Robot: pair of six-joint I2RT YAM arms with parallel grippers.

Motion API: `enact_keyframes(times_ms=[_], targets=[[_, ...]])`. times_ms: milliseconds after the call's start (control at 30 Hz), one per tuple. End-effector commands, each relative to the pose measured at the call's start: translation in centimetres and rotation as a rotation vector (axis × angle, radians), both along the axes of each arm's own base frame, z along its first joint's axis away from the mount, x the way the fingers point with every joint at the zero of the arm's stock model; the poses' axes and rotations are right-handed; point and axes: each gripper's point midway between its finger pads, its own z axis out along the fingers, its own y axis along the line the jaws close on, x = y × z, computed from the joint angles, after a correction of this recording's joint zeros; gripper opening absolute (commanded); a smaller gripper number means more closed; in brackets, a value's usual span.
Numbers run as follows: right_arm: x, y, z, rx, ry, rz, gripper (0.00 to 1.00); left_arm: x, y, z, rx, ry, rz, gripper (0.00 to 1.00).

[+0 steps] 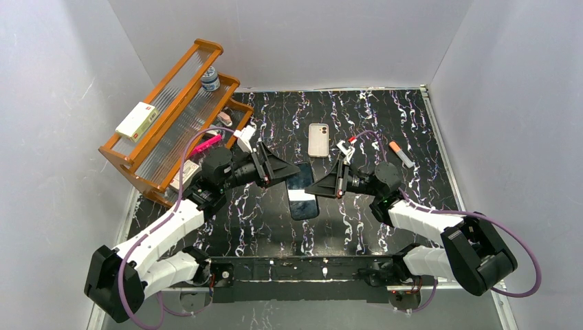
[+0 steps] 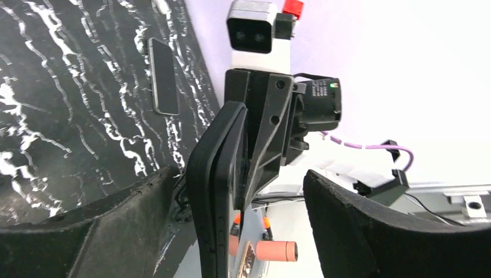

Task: Put the phone into the phone case

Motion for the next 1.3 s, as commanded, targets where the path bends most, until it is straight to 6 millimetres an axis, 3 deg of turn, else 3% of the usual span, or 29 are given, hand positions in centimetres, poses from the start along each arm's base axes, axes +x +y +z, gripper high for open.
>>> enact_keyframes(times_ms=[0,267,400,500,800,900,967,1100,1167,1267], targets=[[-1.0,-0.6,5.2,0.149,-0.125,0.031,0.01,-1.2,-0.2,3.5,-0.153,-0.075,-0.057,0.77],[-1.1,-0.6,4.9,0.146,-0.104,0.025,0.01,-1.5,-0.2,3.9,-0.232,-0.050,-0.064,0.49],[-1.2,-0.7,4.8,0.144,-0.102,0.027,0.01,-1.4,-0.4,4.2,-0.246,-0.040,-0.066,0.17],[-1.1,-0.6,4.0,0.116,-0.088,0.025,0.05,-1.1,-0.4,4.5,-0.250,-0.044,-0.050,0.01],[-0.4,-0.3,3.0,0.086,-0.051,0.006,0.26,-0.6,-0.5,1.7,-0.145,0.003,-0.043,0.00],[-0.1,-0.2,2.8,0.078,-0.040,0.003,0.28,-0.3,-0.5,1.2,-0.086,-0.008,-0.033,0.00],[0.1,-0.1,2.7,0.076,-0.034,-0.002,0.26,-0.2,-0.5,1.2,-0.070,-0.014,-0.033,0.00],[0.2,-0.1,2.8,0.095,-0.040,-0.010,0.07,-0.1,-0.5,1.4,-0.052,-0.011,-0.035,0.00],[0.1,-0.2,3.3,0.118,-0.048,-0.002,0.01,-0.1,-0.5,1.7,-0.062,-0.005,-0.028,0.15],[-0.3,-0.4,4.1,0.159,-0.056,0.006,0.01,-0.2,-0.4,2.7,-0.099,-0.010,-0.020,0.44]])
